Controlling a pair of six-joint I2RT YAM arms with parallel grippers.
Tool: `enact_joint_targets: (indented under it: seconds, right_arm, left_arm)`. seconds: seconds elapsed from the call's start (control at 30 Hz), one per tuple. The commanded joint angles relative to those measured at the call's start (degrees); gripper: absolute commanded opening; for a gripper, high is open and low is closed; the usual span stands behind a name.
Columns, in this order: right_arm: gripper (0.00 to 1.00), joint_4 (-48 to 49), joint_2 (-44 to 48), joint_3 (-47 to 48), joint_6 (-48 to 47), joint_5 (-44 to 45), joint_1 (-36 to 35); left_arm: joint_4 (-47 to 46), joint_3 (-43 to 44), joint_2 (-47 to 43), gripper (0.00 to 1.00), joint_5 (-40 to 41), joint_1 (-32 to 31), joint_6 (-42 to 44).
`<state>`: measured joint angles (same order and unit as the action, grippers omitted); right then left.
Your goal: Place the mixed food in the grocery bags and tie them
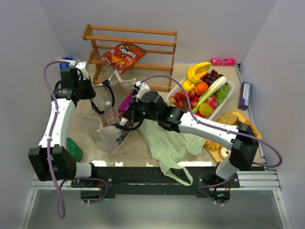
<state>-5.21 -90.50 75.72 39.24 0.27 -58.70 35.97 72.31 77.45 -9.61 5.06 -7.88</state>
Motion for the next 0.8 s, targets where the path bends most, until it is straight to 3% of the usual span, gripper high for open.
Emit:
enact_joint_targets:
  seconds: [0.0,0.17,0.3,0.5,0.77]
  right_arm:
    - [0.00,11.62,-1.78,7.76,0.57,-2.12,-0.01]
    - [0.00,14.52,-5.81,11.02,1.62,-3.61,-0.19]
    - [0.00,12.43,-11.97,20.13,0.57,-4.75,-0.19]
    - [0.00,9.70,-25.31,34.45,1.71,-9.49,-0.19]
    - [0.00,9.17,-41.15,55.02,2.33,-12.67,-0.98]
  left_arm:
    - [-5.28,1.95,-2.74,0.00,-0.07,0.04,0.15]
    - [-8.28,2.65,-3.19,0.00,5.11,0.48,-0.73]
    - [-6.35,7.65,-0.29,0.00,14.50,2.76,-0.56]
    - [-5.82,10.13,1.04,0.00,22.15,9.08,-0.56]
    - [-6.96,10.13,3.14,0.00,23.40,18.84,-1.44]
